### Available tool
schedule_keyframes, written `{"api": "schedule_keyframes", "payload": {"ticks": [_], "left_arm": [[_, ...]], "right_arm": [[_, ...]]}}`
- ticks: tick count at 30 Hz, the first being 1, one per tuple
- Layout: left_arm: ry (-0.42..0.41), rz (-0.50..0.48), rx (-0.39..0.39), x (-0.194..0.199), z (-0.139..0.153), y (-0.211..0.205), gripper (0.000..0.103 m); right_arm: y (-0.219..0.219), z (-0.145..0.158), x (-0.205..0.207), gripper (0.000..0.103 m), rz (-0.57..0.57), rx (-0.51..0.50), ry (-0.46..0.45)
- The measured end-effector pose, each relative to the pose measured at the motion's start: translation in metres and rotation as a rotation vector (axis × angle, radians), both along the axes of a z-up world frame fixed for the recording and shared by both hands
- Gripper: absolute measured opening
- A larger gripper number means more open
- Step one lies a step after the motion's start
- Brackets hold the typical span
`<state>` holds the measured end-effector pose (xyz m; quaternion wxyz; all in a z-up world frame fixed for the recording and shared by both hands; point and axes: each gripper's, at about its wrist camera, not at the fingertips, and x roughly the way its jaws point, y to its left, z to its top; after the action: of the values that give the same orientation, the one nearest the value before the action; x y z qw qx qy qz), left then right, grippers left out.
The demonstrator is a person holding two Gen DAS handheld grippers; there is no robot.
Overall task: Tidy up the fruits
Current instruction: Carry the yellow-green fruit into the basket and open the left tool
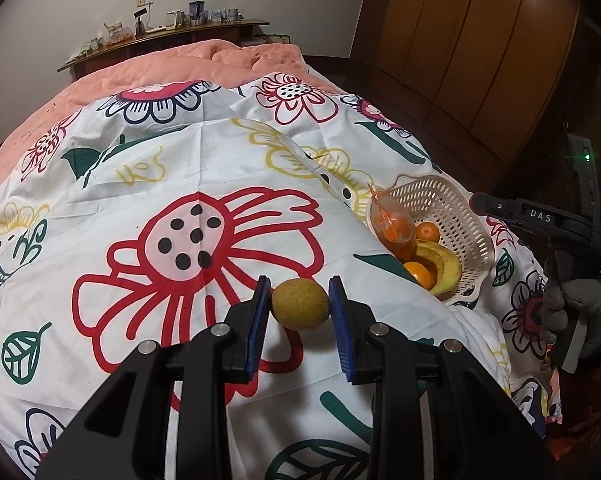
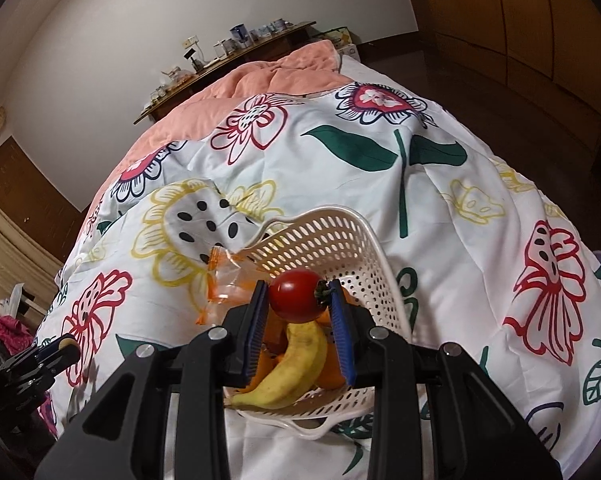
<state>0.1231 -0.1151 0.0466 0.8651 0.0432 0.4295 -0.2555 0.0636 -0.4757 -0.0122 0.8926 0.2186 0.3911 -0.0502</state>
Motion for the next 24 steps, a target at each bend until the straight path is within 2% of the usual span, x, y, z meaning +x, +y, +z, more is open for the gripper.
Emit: {"api": "schedule_keyframes", "payload": {"ticks": [24], "left_arm": [[-0.009,0.000,0.010,0.001,0.001,-0.003,0.031]], "right_arm": [[-0.016,-0.002,-0.008,0.032,-0.068,0.025,-0.009]]}}
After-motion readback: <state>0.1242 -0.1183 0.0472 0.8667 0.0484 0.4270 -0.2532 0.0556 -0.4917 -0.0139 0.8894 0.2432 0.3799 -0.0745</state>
